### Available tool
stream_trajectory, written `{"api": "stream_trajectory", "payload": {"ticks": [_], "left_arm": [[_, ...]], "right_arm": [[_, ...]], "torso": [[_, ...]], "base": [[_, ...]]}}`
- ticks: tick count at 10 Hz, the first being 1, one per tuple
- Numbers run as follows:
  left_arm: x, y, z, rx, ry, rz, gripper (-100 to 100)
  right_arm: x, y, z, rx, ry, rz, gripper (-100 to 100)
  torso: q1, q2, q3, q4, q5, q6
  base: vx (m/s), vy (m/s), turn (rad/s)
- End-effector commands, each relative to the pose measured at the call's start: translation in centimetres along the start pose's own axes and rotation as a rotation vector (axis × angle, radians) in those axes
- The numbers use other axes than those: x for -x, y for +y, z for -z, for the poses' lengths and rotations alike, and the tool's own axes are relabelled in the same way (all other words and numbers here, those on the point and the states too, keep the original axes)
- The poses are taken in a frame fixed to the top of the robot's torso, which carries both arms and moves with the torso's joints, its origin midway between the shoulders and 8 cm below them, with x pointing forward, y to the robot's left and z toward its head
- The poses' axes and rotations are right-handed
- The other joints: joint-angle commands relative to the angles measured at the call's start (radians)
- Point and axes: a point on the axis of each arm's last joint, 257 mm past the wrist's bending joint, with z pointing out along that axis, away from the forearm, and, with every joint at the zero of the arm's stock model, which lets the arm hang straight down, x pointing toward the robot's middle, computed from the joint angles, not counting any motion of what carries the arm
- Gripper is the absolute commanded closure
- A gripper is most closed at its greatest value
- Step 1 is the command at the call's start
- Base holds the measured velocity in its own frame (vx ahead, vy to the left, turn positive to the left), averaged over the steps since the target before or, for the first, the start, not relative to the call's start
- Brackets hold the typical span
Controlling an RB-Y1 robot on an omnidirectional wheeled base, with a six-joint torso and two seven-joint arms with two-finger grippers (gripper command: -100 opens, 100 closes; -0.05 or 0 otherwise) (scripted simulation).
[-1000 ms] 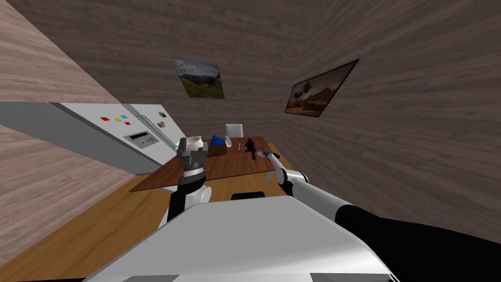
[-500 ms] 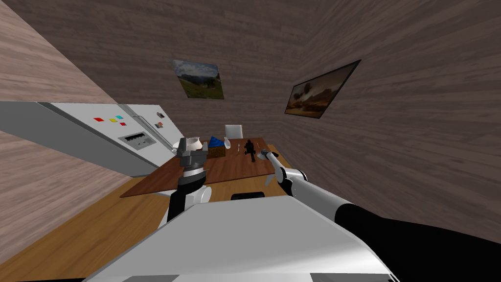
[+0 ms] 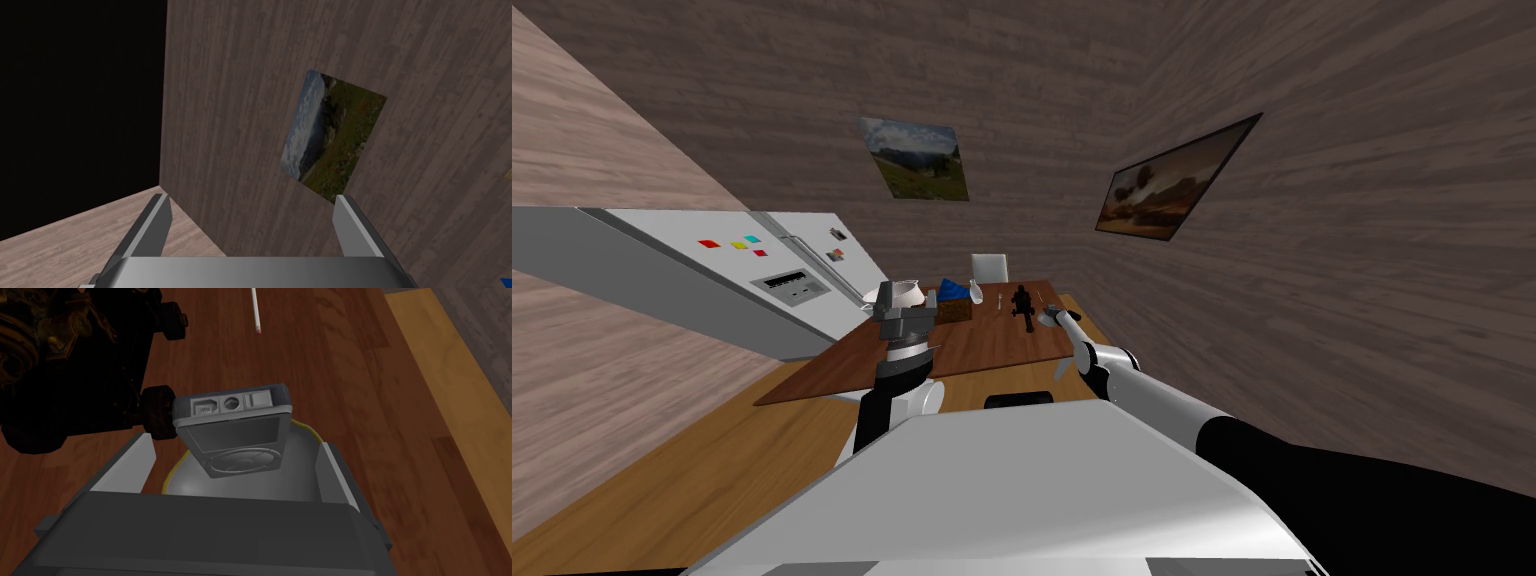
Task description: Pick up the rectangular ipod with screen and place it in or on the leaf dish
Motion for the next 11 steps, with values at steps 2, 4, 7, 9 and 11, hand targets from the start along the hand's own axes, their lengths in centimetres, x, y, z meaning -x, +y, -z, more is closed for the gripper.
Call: {"api": "stream_trajectory", "payload": {"ticks": [2, 4, 7, 9, 11], "left_arm": [[0.0, 0.0, 0.0, 0.000, 0.000, 0.000, 0], [0.0, 0.0, 0.0, 0.000, 0.000, 0.000, 0], [0.0, 0.0, 0.0, 0.000, 0.000, 0.000, 0], [0.0, 0.0, 0.0, 0.000, 0.000, 0.000, 0], [0.0, 0.0, 0.0, 0.000, 0.000, 0.000, 0]], "right_arm": [[0.0, 0.0, 0.0, 0.000, 0.000, 0.000, -100], [0.0, 0.0, 0.0, 0.000, 0.000, 0.000, 0], [-2.1, 0.5, -0.1, -0.010, -0.002, 0.023, -100], [-4.3, 1.0, 0.0, -0.023, -0.001, 0.018, -100], [-3.6, 0.7, -0.1, -0.035, -0.008, -0.010, -100]], "torso": [[0.000, 0.000, 0.000, 0.000, 0.000, 0.000], [0.000, 0.000, 0.000, 0.000, 0.000, 0.000], [0.005, 0.002, 0.001, 0.000, 0.001, 0.000], [0.001, 0.001, 0.001, 0.000, 0.000, 0.000], [0.004, 0.002, 0.001, 0.000, 0.001, 0.000]], "base": [[0.000, 0.000, 0.000], [0.000, 0.000, 0.000], [-0.023, 0.064, -0.048], [-0.014, 0.026, -0.034], [-0.020, 0.053, -0.027]]}}
